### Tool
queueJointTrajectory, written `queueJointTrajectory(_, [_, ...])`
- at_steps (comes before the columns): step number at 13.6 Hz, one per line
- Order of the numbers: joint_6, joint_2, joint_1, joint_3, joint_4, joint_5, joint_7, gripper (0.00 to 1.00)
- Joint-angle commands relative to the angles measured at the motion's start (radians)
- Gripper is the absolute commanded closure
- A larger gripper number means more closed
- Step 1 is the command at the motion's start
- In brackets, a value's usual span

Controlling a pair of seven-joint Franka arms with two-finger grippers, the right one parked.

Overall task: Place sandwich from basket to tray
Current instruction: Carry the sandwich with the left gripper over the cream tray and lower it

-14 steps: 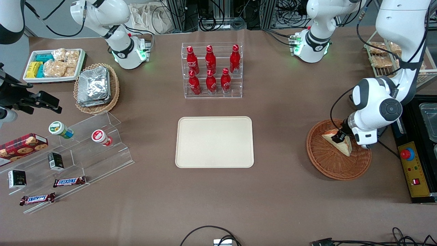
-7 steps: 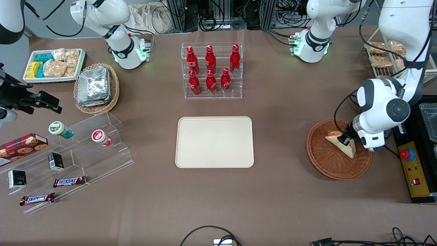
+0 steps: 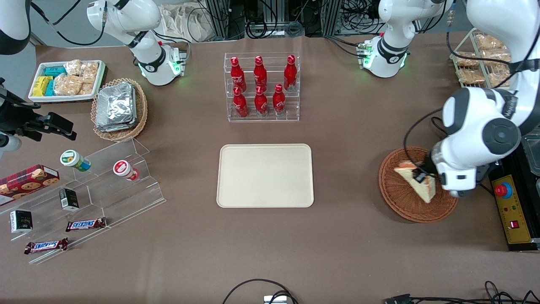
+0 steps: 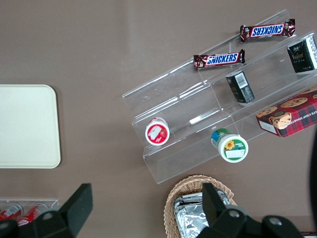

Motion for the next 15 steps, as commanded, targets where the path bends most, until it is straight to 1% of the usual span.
queueJointTrajectory(1, [-0.031, 0.124, -0.134, -0.020, 0.153, 0.018, 0.108, 1.00])
queueJointTrajectory(3, [-0.023, 0.205, -0.240, -0.020, 0.214, 0.018, 0.159, 1.00])
queueJointTrajectory(5, [-0.023, 0.318, -0.338, -0.019, 0.327, 0.019, 0.161, 0.99])
queueJointTrajectory(6, [-0.023, 0.375, -0.386, -0.019, 0.387, 0.048, 0.159, 0.99])
queueJointTrajectory(7, [-0.020, 0.421, -0.426, -0.017, 0.423, 0.095, 0.151, 0.99])
queueJointTrajectory(8, [-0.015, 0.457, -0.457, -0.017, 0.438, 0.128, 0.139, 0.99])
queueJointTrajectory(9, [-0.015, 0.480, -0.484, -0.016, 0.443, 0.137, 0.131, 0.99])
queueJointTrajectory(12, [-0.015, 0.514, -0.515, -0.016, 0.438, 0.137, 0.130, 0.99])
queueJointTrajectory(13, [-0.015, 0.520, -0.528, -0.016, 0.434, 0.137, 0.125, 0.91])
queueJointTrajectory(14, [-0.017, 0.523, -0.532, -0.016, 0.432, 0.139, 0.104, 0.75])
queueJointTrajectory(15, [-0.020, 0.531, -0.534, -0.016, 0.431, 0.140, 0.089, 0.28])
